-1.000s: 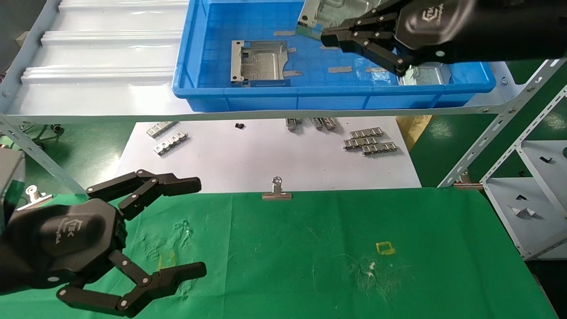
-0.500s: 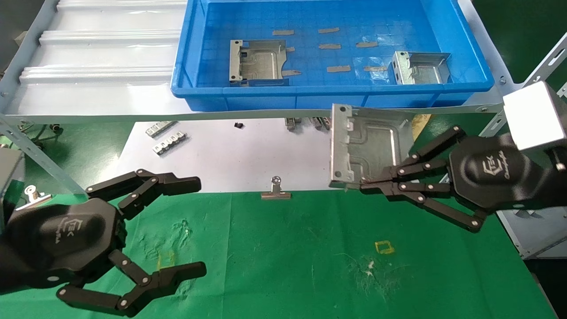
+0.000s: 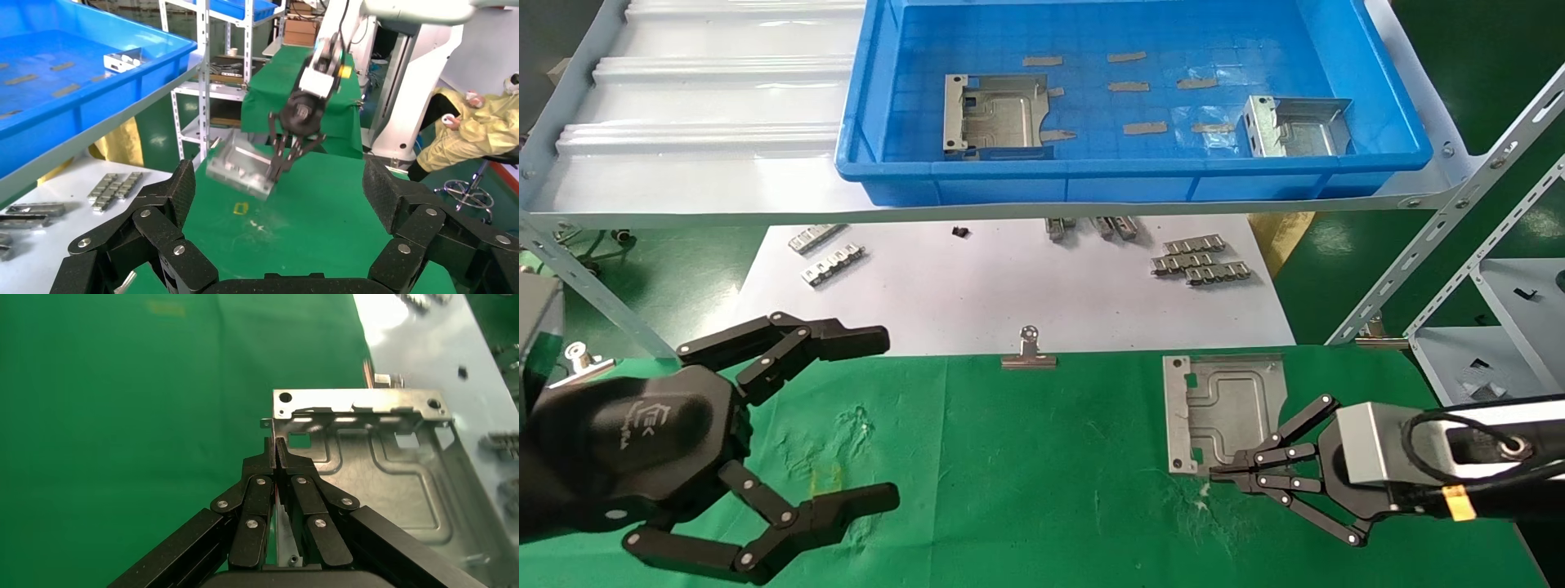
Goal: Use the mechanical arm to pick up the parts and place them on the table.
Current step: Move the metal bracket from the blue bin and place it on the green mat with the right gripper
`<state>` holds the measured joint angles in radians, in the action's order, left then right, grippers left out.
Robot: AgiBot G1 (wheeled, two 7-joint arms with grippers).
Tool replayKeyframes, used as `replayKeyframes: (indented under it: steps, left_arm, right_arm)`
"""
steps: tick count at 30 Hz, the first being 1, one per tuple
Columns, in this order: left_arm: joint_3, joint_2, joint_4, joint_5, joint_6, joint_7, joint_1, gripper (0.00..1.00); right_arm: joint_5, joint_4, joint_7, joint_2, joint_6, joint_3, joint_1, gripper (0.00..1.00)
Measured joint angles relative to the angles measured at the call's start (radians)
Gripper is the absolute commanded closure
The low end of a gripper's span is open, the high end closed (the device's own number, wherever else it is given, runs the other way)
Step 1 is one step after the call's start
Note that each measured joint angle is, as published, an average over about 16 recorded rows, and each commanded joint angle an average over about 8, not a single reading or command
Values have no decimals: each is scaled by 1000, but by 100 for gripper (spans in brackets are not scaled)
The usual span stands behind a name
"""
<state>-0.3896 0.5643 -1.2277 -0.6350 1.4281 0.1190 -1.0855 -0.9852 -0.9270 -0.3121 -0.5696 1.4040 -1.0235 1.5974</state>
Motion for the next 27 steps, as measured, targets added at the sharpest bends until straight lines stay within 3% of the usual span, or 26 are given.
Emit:
replayKeyframes:
  steps: [10, 20, 22, 27]
  left_arm:
    - [0, 0, 0, 0, 0, 0, 0, 0]
    - [0, 0, 0, 0, 0, 0, 0, 0]
    - [0, 0, 0, 0, 0, 0, 0, 0]
    - [0, 0, 0, 0, 0, 0, 0, 0]
  right_arm:
    - [-70, 201, -214, -103, -46, -29, -59, 100]
    - [-120, 353, -314, -170, -66, -48, -58, 97]
    - [-128, 370, -328, -177, -73, -51, -58, 83]
    - [-146, 402, -363, -193, -95, -55, -57, 21]
